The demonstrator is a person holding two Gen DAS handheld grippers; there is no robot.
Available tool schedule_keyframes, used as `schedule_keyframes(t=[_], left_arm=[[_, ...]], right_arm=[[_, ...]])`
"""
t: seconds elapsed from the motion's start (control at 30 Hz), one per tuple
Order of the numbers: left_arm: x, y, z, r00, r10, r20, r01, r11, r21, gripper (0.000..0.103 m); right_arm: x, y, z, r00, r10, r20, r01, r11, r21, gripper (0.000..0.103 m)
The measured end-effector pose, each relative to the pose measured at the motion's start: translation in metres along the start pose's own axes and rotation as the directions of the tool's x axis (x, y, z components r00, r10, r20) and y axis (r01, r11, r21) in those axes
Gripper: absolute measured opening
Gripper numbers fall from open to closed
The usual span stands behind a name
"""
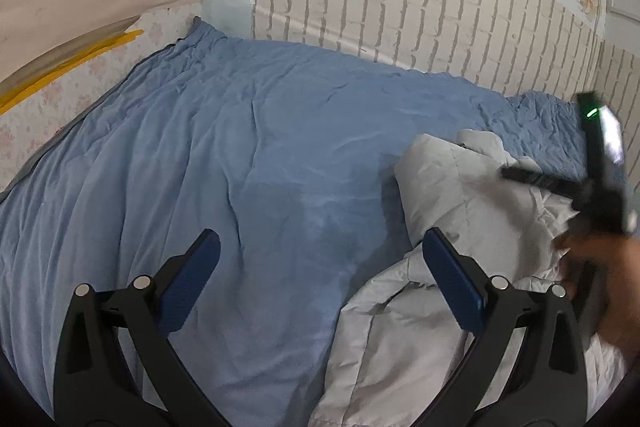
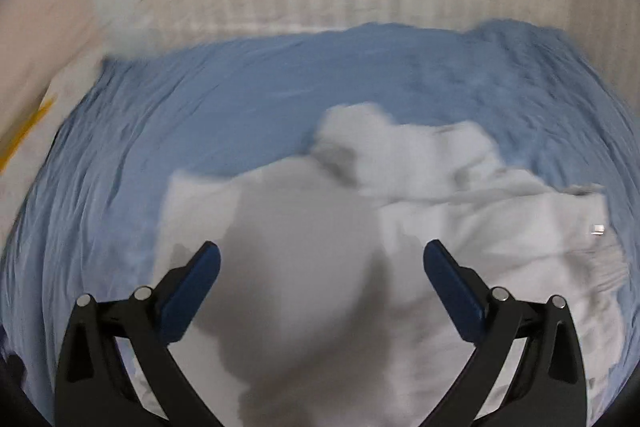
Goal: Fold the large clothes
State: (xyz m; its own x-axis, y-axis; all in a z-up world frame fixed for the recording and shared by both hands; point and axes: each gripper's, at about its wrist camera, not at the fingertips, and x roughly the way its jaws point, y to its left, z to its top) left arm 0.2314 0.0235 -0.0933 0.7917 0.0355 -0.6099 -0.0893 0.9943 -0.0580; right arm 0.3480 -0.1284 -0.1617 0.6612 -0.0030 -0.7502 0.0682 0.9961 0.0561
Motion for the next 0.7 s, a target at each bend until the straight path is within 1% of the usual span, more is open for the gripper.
schedule_keyframes(t=[0.07,0.1,0.13,0.2,0.27,0.3,0.37,0.4,0.47,0.57,0.63,0.67,0.7], left_arm=[[0.003,0.005,0.000,1.000,-0.001,-0.006,0.001,1.000,-0.014,0.100],[0.005,0.011,0.001,1.000,0.002,-0.012,-0.002,1.000,-0.028,0.100],[0.008,0.015,0.001,1.000,0.007,-0.016,-0.008,0.999,-0.039,0.100],[0.013,0.030,0.002,0.999,0.024,-0.031,-0.027,0.996,-0.090,0.100],[0.016,0.044,0.003,0.999,0.015,-0.043,-0.021,0.988,-0.154,0.100],[0.018,0.051,0.003,0.999,0.002,-0.050,-0.011,0.982,-0.190,0.100],[0.019,0.059,0.002,0.998,-0.012,-0.055,-0.001,0.973,-0.229,0.100],[0.019,0.061,0.002,0.999,-0.014,-0.051,0.001,0.971,-0.241,0.100],[0.019,0.060,0.002,0.999,-0.009,-0.049,-0.002,0.972,-0.235,0.100],[0.020,0.052,0.002,0.999,-0.005,-0.048,-0.005,0.979,-0.204,0.100],[0.021,0.046,0.001,0.999,-0.004,-0.049,-0.005,0.983,-0.183,0.100],[0.022,0.045,0.001,0.999,-0.001,-0.048,-0.007,0.984,-0.176,0.100],[0.023,0.043,0.001,0.999,0.001,-0.048,-0.009,0.986,-0.168,0.100]], right_arm=[[0.035,0.013,-0.024,0.995,0.009,-0.100,-0.014,0.999,-0.047,0.102],[0.041,0.015,-0.033,0.996,0.004,-0.094,-0.009,0.998,-0.057,0.102],[0.045,0.017,-0.042,0.997,-0.019,-0.080,0.012,0.997,-0.081,0.102],[0.050,0.017,-0.043,0.994,-0.022,-0.103,0.014,0.997,-0.073,0.102],[0.047,0.017,-0.037,0.991,-0.032,-0.128,0.022,0.997,-0.078,0.102],[0.040,0.018,-0.033,0.992,-0.049,-0.116,0.039,0.996,-0.085,0.101],[0.018,0.012,-0.026,0.992,-0.125,-0.013,0.123,0.987,-0.101,0.101],[0.006,0.005,-0.025,0.984,-0.171,0.056,0.176,0.979,-0.105,0.101],[-0.003,-0.009,-0.026,0.975,-0.199,0.096,0.209,0.973,-0.100,0.101],[-0.009,-0.036,-0.027,0.942,-0.315,0.118,0.323,0.945,-0.050,0.101],[-0.011,-0.058,-0.028,0.923,-0.369,0.105,0.371,0.929,0.002,0.101],[-0.011,-0.064,-0.027,0.918,-0.384,0.100,0.384,0.923,0.020,0.101],[-0.012,-0.076,-0.027,0.904,-0.417,0.099,0.414,0.909,0.042,0.101]])
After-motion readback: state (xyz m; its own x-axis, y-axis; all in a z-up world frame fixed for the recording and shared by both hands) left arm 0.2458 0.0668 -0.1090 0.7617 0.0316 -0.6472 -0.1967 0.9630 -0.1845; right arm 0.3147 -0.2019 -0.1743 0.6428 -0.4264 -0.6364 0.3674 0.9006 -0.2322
